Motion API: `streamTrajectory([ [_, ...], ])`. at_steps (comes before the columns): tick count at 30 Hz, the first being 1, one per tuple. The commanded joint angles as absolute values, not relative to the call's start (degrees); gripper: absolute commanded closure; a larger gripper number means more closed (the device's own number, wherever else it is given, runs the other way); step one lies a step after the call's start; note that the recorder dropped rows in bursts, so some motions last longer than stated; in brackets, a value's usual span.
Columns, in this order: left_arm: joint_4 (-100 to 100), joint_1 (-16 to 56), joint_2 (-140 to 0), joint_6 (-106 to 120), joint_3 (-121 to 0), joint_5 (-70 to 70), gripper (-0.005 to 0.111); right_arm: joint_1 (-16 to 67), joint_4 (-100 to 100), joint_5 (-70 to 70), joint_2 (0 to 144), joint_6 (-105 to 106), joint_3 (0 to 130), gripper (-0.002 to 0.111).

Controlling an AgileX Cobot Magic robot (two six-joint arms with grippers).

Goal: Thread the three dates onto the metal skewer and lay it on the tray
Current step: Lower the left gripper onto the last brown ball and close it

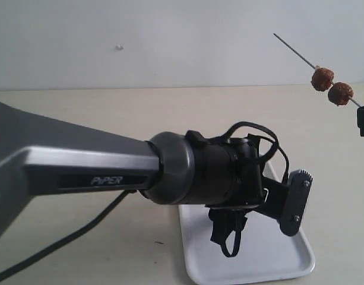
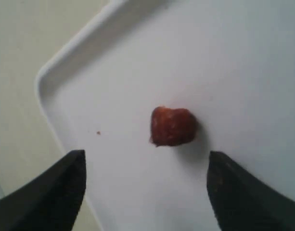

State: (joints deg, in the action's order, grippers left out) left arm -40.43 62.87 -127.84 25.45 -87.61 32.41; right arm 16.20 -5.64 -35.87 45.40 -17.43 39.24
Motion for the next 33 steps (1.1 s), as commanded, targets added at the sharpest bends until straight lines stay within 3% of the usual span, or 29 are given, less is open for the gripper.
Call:
streamTrajectory([
  [1, -41.2, 63.3, -129.3, 25.2, -88.1, 33.3, 0.038, 16.0, -4.4, -34.9, 45.4, -15.6, 39.8, 0.108],
  [30, -41.7, 65.0, -131.7, 19.1, -88.1, 31.9, 0.038, 16.0, -4.5, -34.6, 45.4, -15.5, 39.8, 0.108],
  [33, -43.3, 65.0, -131.7, 18.0, -88.1, 34.0, 0.042, 16.0, -4.5, -34.6, 45.4, -15.5, 39.8, 0.108],
])
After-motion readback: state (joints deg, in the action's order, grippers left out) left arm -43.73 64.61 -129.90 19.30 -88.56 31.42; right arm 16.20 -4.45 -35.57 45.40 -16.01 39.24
